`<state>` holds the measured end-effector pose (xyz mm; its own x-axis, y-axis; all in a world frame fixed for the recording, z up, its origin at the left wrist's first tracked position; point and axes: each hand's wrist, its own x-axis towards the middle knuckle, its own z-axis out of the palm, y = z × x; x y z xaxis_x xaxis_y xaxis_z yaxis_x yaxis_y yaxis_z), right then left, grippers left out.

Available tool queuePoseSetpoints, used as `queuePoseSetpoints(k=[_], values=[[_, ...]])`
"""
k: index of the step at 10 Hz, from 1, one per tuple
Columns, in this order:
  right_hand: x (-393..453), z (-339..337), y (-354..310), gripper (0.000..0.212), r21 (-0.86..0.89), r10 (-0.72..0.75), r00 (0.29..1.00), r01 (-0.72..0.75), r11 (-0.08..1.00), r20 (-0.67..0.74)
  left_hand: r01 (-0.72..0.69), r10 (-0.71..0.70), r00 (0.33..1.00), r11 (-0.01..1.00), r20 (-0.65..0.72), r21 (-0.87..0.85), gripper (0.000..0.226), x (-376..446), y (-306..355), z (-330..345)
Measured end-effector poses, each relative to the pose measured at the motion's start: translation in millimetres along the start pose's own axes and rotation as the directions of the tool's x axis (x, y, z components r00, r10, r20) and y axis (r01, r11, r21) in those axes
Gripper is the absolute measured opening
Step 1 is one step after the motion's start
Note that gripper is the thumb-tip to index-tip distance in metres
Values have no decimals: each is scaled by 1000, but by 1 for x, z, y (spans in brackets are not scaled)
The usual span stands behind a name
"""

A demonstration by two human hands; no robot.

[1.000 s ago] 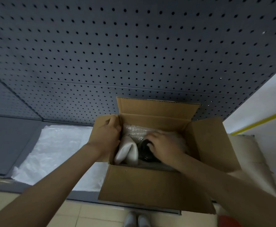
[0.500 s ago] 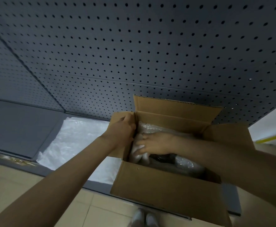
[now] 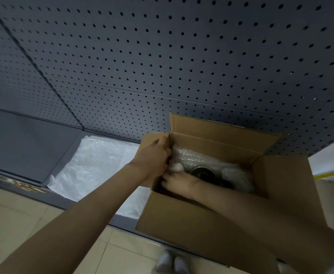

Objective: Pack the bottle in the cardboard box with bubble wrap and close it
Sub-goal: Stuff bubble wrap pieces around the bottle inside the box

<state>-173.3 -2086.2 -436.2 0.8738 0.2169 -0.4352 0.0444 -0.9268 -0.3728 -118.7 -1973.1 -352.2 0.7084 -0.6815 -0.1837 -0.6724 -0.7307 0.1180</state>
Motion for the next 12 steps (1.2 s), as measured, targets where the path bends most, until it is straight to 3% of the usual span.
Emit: queuePoseSetpoints(k=[1,3,4,5,6,7,8,9,10,11,12], values=[[-2,3,-2,42,90,85,996,-89,992,40,-17,17,999,1000,-39,-4,37,-1,1,2],[-10,-10,-8,39,77,20,993,-29,997,115,-36,38,997,999,-71,25,37,-4,2,0],[-25,-20,-1,36,201,-61,985,28,979,159,-91,93,993,995,-76,40,32,-1,-5,6],[-37,-24,3,36,208,-39,983,1,978,177,-145,146,989,988,-4,58,33,1,-11,10],[-40,-24,-6,40,198,71,972,-116,973,222,-141,142,990,988,-14,59,37,5,-13,12],[-48,-31,-10,39,130,9,987,-30,991,161,-144,144,990,985,1,92,38,8,-13,14],[-69,-42,-1,35,108,-180,983,175,979,33,-109,115,992,988,-51,106,34,8,-9,12],[-96,-48,26,43,17,-87,940,98,995,-330,-104,106,994,988,-12,111,37,7,-7,13],[-126,-56,67,31,-53,325,860,-374,926,-393,-114,109,993,979,42,167,47,5,-4,10],[-139,-50,98,23,-106,492,850,-515,851,-188,-144,130,989,967,76,211,43,5,-2,8],[-131,-45,98,24,-46,509,848,-520,853,-150,-169,150,983,965,109,199,43,2,-5,8]])
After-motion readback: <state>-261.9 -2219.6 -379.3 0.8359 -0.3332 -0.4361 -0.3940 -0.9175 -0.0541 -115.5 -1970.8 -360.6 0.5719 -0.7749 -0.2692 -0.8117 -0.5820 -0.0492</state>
